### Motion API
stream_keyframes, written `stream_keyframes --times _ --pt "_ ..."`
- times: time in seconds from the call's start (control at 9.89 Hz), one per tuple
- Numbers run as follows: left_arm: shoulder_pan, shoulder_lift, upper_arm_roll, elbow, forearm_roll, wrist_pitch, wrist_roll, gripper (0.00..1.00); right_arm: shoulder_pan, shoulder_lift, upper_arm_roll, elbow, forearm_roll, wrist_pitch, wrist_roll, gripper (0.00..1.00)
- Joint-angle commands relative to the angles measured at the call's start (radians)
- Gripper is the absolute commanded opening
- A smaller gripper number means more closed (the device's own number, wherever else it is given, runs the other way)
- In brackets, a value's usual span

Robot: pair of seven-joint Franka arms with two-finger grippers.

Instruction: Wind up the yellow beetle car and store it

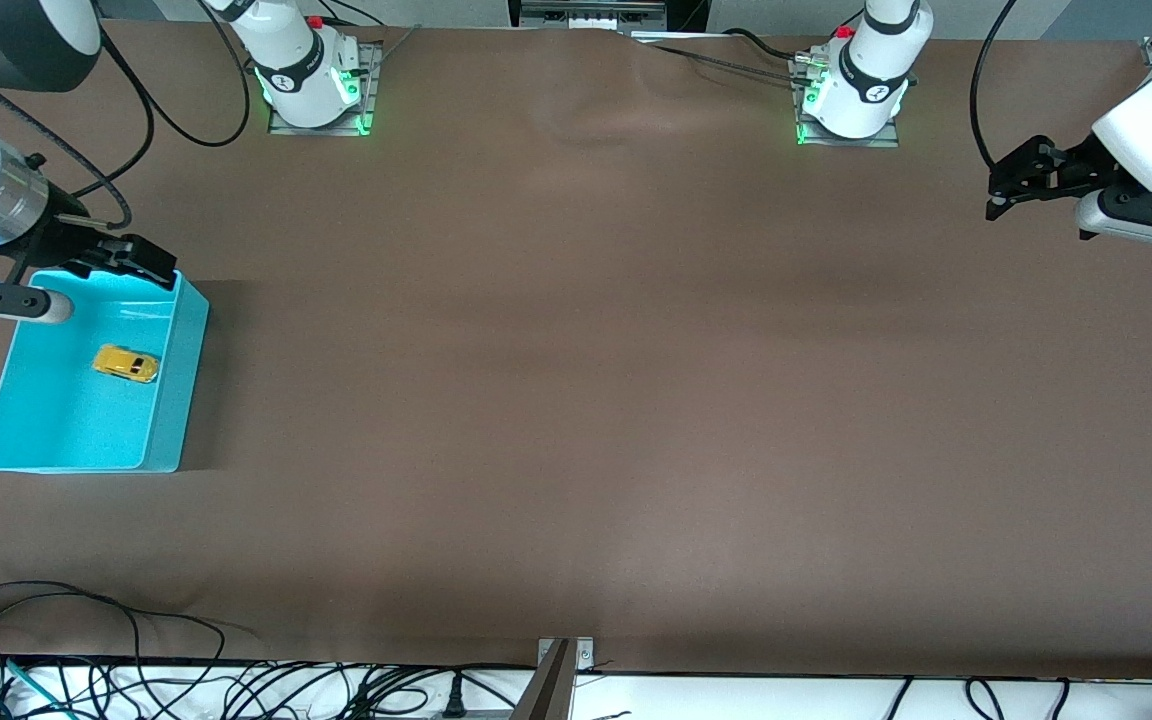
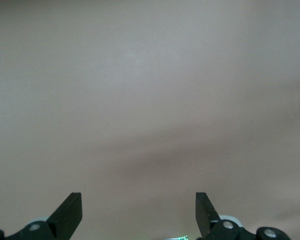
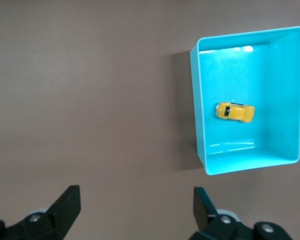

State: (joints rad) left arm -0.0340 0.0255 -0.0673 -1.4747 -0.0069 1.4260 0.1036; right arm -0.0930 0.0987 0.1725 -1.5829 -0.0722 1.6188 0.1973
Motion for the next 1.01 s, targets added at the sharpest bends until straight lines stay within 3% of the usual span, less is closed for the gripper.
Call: stream_keyframes --times 0.0,0.3,0.91 --pt "-0.004 0.011 0.003 0.027 -0.028 -0.025 -0.005 1.0 0.033 -0.056 -0.082 -0.043 -0.001 0.009 -0.053 1.0" --pt "0.0 0.013 0.003 0.024 -0.028 -0.029 -0.002 1.0 0.058 -0.074 -0.143 -0.055 -0.001 0.007 -0.145 1.0" --pt "-0.006 0.02 0.003 0.025 -0.028 -0.029 -0.007 1.0 0.061 -0.079 -0.143 -0.054 0.002 0.009 -0.137 1.0"
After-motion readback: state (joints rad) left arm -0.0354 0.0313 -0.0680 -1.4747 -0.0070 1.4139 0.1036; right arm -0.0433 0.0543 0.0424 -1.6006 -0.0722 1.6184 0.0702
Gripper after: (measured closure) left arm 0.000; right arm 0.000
